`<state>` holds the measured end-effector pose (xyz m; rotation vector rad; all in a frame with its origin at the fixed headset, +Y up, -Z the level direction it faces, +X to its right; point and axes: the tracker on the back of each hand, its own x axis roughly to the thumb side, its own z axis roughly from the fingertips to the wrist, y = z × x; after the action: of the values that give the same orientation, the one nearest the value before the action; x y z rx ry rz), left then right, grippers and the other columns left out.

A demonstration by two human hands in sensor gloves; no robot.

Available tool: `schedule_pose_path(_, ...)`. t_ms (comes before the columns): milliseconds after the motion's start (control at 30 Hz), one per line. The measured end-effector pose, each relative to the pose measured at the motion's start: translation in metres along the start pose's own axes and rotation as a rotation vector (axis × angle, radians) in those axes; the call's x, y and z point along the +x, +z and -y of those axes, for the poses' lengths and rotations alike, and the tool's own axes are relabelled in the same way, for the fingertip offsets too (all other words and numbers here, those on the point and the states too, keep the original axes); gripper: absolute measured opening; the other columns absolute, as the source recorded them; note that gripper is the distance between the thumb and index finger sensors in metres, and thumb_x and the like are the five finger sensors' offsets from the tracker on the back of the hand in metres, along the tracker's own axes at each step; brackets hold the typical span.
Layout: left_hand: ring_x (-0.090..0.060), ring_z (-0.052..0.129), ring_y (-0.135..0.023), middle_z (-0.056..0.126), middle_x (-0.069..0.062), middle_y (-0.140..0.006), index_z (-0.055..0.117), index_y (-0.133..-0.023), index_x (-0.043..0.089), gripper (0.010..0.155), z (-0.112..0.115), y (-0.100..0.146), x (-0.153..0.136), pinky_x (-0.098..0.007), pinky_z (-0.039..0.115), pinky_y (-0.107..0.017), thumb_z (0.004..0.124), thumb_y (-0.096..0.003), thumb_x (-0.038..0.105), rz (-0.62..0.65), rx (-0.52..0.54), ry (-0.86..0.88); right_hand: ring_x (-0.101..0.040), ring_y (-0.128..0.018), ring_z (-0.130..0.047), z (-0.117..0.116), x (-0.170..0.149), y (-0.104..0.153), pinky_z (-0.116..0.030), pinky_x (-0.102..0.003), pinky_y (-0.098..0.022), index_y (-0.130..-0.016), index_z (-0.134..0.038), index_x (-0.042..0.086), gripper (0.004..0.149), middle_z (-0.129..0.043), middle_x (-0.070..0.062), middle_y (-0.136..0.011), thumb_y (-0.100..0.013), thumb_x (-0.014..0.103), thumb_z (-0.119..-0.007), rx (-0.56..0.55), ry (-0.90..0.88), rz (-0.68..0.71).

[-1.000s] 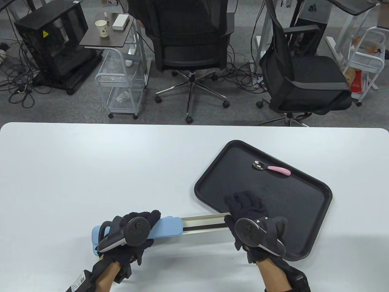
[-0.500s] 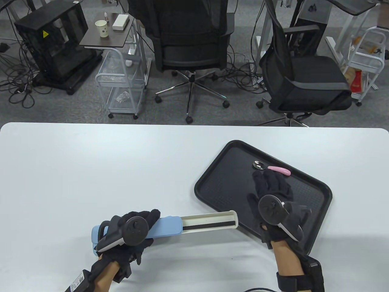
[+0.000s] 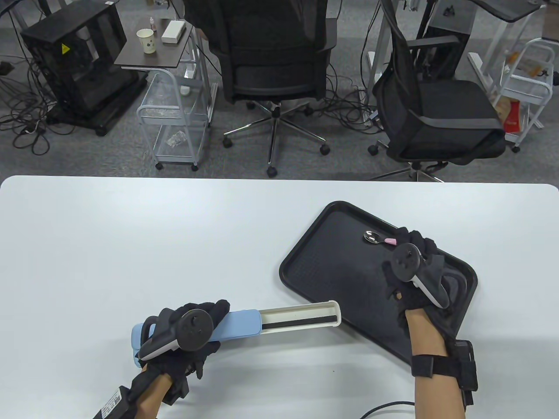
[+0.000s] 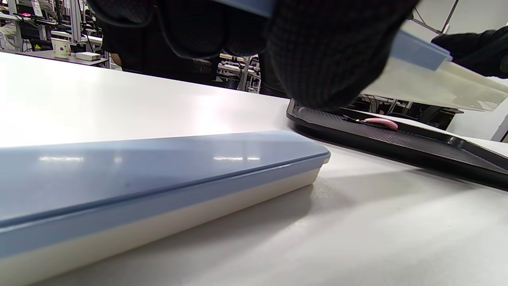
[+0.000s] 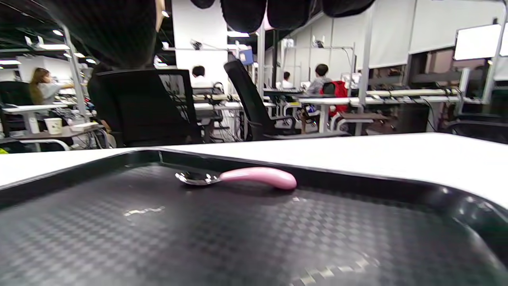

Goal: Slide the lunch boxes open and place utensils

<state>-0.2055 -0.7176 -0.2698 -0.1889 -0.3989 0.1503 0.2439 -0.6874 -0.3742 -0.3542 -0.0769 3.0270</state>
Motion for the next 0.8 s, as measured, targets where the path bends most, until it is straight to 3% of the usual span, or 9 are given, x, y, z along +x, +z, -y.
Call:
schedule_pose_path(367,-0.034,0.063,-0.092,0.054,-0.004,-0.105,0.040,-0.106,0.028,0.084,-0.001,0.000,-0.004,-0.063,0.049,-0.071,0.090,-0.0393,0.038,-0.016,0.006,0.000,-0.036,-0.108,-0.033,-0.049,-0.023,-0.040,-0.039,-0.057,-0.078,-0.107,-0.021,0.035,0.081,-0.025,-0.004,-0.116,-0.050,0.048,-0.076,0.137,0.032,-0.150)
schedule_pose_path(667,-0.034,0.063,-0.092,0.054,-0.004,-0.105,0.039,-0.106,0.028,0.084,0.002,-0.002,-0.013,-0.063,0.049,-0.071,0.090,-0.0394,0.038,-0.058,-0.012,0.002,-0.034,-0.110,-0.015,-0.094,-0.032,-0.067,-0.028,-0.056,-0.080,-0.104,-0.007,0.041,0.086,-0.004,0.002,-0.114,-0.051,0.045,-0.075,0.280,0.030,-0.155)
schedule_pose_path(800,-0.034,0.063,-0.092,0.054,-0.004,-0.105,0.039,-0.106,0.028,0.084,0.004,-0.003,-0.015,-0.063,0.049,-0.071,0.090,-0.0394,0.038,-0.069,-0.020,-0.001,-0.032,-0.111,-0.010,-0.102,-0.034,-0.073,-0.025,-0.054,-0.081,-0.102,-0.003,0.044,0.080,0.000,0.006,-0.114,-0.055,0.043,-0.067,0.350,-0.012,-0.137)
